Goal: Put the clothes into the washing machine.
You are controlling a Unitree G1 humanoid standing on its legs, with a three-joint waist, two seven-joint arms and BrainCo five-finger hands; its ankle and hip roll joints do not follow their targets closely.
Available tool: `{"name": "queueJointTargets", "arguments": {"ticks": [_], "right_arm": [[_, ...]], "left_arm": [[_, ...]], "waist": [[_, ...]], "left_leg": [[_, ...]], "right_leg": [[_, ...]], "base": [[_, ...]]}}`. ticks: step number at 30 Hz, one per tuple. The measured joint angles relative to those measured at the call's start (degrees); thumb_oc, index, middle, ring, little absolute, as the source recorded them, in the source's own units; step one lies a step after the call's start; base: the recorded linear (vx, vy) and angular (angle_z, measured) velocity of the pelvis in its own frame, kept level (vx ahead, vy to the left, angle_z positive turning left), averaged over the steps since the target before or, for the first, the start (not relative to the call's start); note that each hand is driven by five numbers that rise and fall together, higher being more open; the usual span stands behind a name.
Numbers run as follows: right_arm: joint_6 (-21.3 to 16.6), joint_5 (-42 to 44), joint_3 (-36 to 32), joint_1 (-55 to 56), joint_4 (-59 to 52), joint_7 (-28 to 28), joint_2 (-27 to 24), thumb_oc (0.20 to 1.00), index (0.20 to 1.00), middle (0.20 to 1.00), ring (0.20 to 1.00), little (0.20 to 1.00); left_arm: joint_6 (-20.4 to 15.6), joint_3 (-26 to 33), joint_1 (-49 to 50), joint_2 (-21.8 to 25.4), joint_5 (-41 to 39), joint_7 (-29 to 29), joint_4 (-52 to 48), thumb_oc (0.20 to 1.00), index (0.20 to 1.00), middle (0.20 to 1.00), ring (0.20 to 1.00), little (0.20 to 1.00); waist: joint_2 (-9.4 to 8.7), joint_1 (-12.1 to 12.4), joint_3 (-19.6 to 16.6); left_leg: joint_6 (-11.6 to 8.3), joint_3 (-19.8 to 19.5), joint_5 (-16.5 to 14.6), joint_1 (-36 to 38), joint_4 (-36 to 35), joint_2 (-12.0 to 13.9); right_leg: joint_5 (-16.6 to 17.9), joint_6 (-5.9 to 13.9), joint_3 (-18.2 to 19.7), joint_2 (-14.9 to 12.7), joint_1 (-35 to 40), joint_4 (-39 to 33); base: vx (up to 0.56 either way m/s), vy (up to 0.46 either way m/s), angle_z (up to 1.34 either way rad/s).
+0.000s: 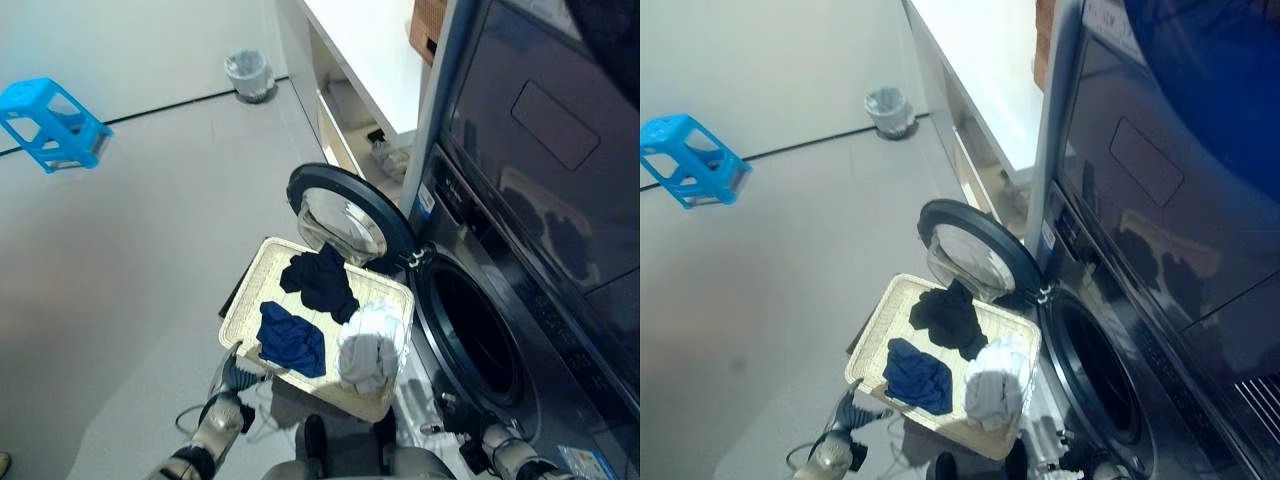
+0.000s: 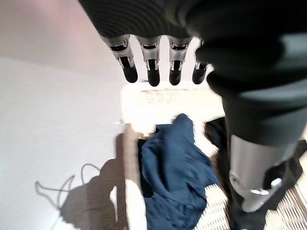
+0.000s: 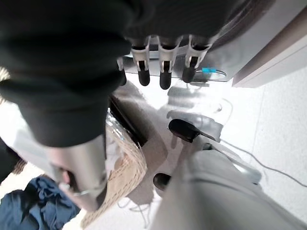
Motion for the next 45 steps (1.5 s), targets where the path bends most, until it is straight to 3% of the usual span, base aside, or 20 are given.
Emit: {"name": "queueJointTargets", "arguments": {"ticks": [5,9,22,25,26,27,30,31,35,37,38,39,40,41,42,45], "right_arm": [[-0.06,1.09,1.23,-2.8,-0.37,-0.49,-0.02,1.0,1.0,1.0,1.0,1.0],[-0.1,2.21,2.66,-8.06,-0.46,-1.27,-0.04,1.0,1.0,1.0,1.0,1.0],[-0.06,5.69,5.79,-12.66,-5.73,-2.95,-0.13,1.0,1.0,1.0,1.0,1.0],[0.03,6.95,7.64,-13.31,-7.55,-3.41,0.04,1.0,1.0,1.0,1.0,1.0],[0.03,7.92,7.8,-14.11,-9.49,-3.57,-0.01,1.0,1.0,1.0,1.0,1.0],[0.03,7.92,7.8,-14.11,-9.49,-3.57,-0.01,1.0,1.0,1.0,1.0,1.0],[0.02,9.35,9.3,-15.45,-10.95,-3.78,-0.37,1.0,1.0,1.0,1.0,1.0],[0.02,9.35,9.3,-15.45,-10.95,-3.78,-0.37,1.0,1.0,1.0,1.0,1.0],[-0.09,12.46,11.44,-15.96,-14.2,-4.07,-2.11,1.0,1.0,1.0,1.0,1.0],[-0.09,13.05,11.48,-15.92,-14.11,-4.25,-2.22,1.0,1.0,1.0,1.0,1.0],[-0.1,13.57,11.84,-15.92,-14.4,-4.53,-2.36,1.0,1.0,1.0,1.0,1.0],[-0.19,13.63,11.86,-15.94,-14.75,-4.59,-2.5,1.0,1.0,1.0,1.0,1.0],[-0.25,13.67,11.86,-16.02,-14.83,-4.6,-2.56,1.0,1.0,1.0,1.0,1.0],[-0.4,14.02,11.84,-16.37,-14.87,-4.6,-2.61,1.0,1.0,1.0,1.0,1.0],[-0.54,14.26,11.85,-16.79,-14.87,-4.6,-2.66,1.0,1.0,1.0,1.0,1.0],[-0.95,14.57,11.82,-17.62,-14.87,-4.56,-2.65,1.0,1.0,1.0,1.0,1.0]], "left_arm": [[0.64,-0.44,-3.85,0.38,0.08,0.9,-0.07,1.0,1.0,1.0,1.0,1.0],[1.41,-1.11,-9.63,1.22,0.44,1.12,1.3,1.0,1.0,1.0,1.0,1.0],[5.65,-1.66,-22.46,5.65,-0.21,1.19,5.34,1.0,1.0,1.0,1.0,1.0],[8.47,-2.84,-25.51,6.31,-0.15,1.91,6.19,1.0,1.0,1.0,1.0,1.0],[11.23,-4.47,-28.09,7.14,0.04,2.74,8.14,1.0,1.0,1.0,1.0,1.0],[11.23,-4.47,-28.09,7.14,0.04,2.74,8.14,1.0,1.0,1.0,1.0,1.0],[18.03,-7.49,-31.37,7.8,3.1,5.12,11.28,1.0,1.0,1.0,1.0,1.0],[18.03,-7.49,-31.37,7.8,3.1,5.12,11.28,1.0,1.0,1.0,1.0,1.0],[24.87,-13.94,-36.46,9.9,11.35,5.54,12.98,1.0,1.0,1.0,1.0,1.0],[26.29,-14.83,-37.29,10.23,13.73,4.9,13.03,1.0,1.0,1.0,1.0,1.0],[27.86,-16.14,-37.76,10.4,15.97,3.49,13.06,0.875,0.875,0.875,0.875,0.875],[29.13,-17.07,-37.99,10.48,17.98,2.05,13.08,0.595,0.595,0.595,0.595,0.595],[29.7,-17.77,-38.36,10.56,18.93,1.44,13.11,0.407,0.407,0.407,0.407,0.407],[31.18,-19.08,-39.37,10.91,21.5,0.16,13.07,0.285,0.285,0.285,0.285,0.285],[32.5,-20.46,-40.52,11.44,24.35,-0.71,12.97,0.2,0.2,0.2,0.2,0.2],[35.91,-22.68,-43.08,11.92,31.64,-7.22,12.94,0.2,0.2,0.2,0.2,0.2]], "waist": [[-0.24,-1.33,3.27],[-1.05,-1.42,8.12],[-2.46,-3.07,9.61],[-3.84,-4.3,10.08],[-4.85,-4.81,10.1],[-4.85,-4.81,10.1],[-5.65,-6.16,10.3],[-5.65,-6.16,10.3],[-6.45,-7.54,10.18],[-6.48,-7.69,10.17],[-6.49,-7.7,10.13],[-6.51,-7.69,10.11],[-6.5,-7.66,10.11],[-6.53,-7.65,10.08],[-6.57,-7.62,10.04],[-6.64,-7.8,10.0]], "left_leg": [[-0.03,1.35,-0.06,-1.99,0.23,-0.38],[0.28,2.98,0.17,-4.69,0.95,-0.63],[0.56,4.99,0.27,-15.63,3.37,-1.16],[0.57,4.95,0.23,-19.4,5.16,-1.13],[0.94,5.09,-0.33,-22.81,7.31,-1.17],[0.94,5.09,-0.33,-22.81,7.31,-1.17],[1.23,5.25,-0.79,-28.18,10.38,-1.45],[1.23,5.25,-0.79,-28.18,10.38,-1.45],[1.15,4.78,-1.43,-36.49,14.31,-1.34],[1.13,4.81,-1.45,-37.29,14.66,-1.28],[1.1,4.76,-1.47,-37.59,14.93,-1.21],[1.09,4.67,-1.48,-38.02,15.21,-1.17],[1.1,4.6,-1.48,-38.3,15.39,-1.16],[1.1,4.41,-1.47,-39.19,15.79,-1.13],[1.11,4.24,-1.46,-40.07,16.17,-1.14],[1.12,4.09,-1.45,-40.59,16.36,-1.25]], "right_leg": [[0.96,-0.22,1.44,0.08,-2.47,0.01],[2.41,-0.11,3.04,-0.06,-5.46,0.03],[3.38,0.14,5.49,-0.02,-17.76,3.23],[3.36,0.14,5.72,0.04,-21.75,5.23],[3.22,0.28,6.18,0.01,-25.21,6.89],[3.22,0.28,6.18,0.01,-25.21,6.89],[3.67,0.56,7.24,-0.09,-30.74,9.22],[3.67,0.56,7.24,-0.09,-30.74,9.22],[3.56,0.92,7.02,-0.25,-38.38,11.53],[3.75,0.88,7.04,-0.23,-39.06,11.58],[3.72,0.88,7.01,-0.25,-39.28,11.71],[3.72,0.88,6.92,-0.28,-39.6,11.74],[3.73,0.87,6.87,-0.29,-39.81,11.79],[3.73,0.87,6.68,-0.3,-40.6,12.1],[3.73,0.87,6.53,-0.29,-41.36,12.46],[3.72,0.88,6.39,-0.43,-41.78,12.63]], "base": [[-0.06,0.021,-0.16],[-0.04,0.02,-0.19],[-0.01,0.027,-0.11],[-0.01,0.026,-0.03],[0.0,0.025,-0.08],[0.0,0.026,-0.11],[-0.01,0.004,-0.11],[-0.01,-0.013,-0.19],[0.0,-0.03,0.02],[0.0,-0.016,-0.01],[-0.01,-0.031,0.0],[-0.01,-0.046,0.02],[-0.01,-0.034,0.05],[-0.01,-0.048,0.06],[-0.01,-0.037,0.07],[0.0,-0.01,0.02]]}}
